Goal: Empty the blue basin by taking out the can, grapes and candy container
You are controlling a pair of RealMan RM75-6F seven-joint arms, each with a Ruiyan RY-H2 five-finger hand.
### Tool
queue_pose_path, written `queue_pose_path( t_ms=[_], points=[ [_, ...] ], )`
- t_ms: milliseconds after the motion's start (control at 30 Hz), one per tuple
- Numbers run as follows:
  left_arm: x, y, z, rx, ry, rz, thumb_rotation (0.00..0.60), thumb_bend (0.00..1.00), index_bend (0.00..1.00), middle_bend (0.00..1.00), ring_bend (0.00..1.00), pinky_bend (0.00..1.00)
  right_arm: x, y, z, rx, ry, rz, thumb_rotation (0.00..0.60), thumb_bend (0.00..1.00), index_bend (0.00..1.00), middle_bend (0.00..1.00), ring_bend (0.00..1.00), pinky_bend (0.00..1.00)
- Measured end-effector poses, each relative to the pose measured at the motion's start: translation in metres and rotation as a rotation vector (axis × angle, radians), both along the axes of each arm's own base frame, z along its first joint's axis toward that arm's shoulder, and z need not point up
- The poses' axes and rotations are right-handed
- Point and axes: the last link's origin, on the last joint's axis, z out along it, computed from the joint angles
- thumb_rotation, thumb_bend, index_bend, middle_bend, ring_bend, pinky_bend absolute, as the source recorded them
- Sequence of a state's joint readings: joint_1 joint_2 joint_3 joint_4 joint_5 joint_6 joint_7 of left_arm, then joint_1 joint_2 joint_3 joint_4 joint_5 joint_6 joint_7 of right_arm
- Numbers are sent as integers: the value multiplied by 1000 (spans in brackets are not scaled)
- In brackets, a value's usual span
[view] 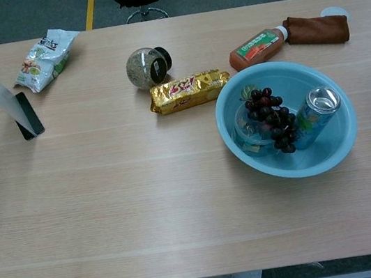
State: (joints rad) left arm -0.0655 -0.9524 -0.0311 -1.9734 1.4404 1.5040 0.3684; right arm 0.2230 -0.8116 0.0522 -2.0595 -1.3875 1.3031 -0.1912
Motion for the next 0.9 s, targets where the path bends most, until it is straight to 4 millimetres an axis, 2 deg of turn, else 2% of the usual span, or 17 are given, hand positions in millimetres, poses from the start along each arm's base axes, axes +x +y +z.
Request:
queue_pose_path(
  t_ms=[367,567,733,900],
  points=[
    [3,-1,-1,-2,-10,3,600,270,292,246,207,170,1,0,1,35,5,6,600,118,296,345,324,486],
    [4,-4,-3,-15,-19,10,600,270,292,246,207,170,4,-2,0,77,20,7,600,92,248,335,319,485],
    [5,-5,-3,-16,-25,12,600,269,292,245,207,170,9,-8,-8,140,44,19,600,17,228,314,300,486],
    [5,-8,-2,-12,-28,16,600,269,292,245,207,170,16,-19,-24,204,75,45,600,7,227,310,298,485]
  ],
)
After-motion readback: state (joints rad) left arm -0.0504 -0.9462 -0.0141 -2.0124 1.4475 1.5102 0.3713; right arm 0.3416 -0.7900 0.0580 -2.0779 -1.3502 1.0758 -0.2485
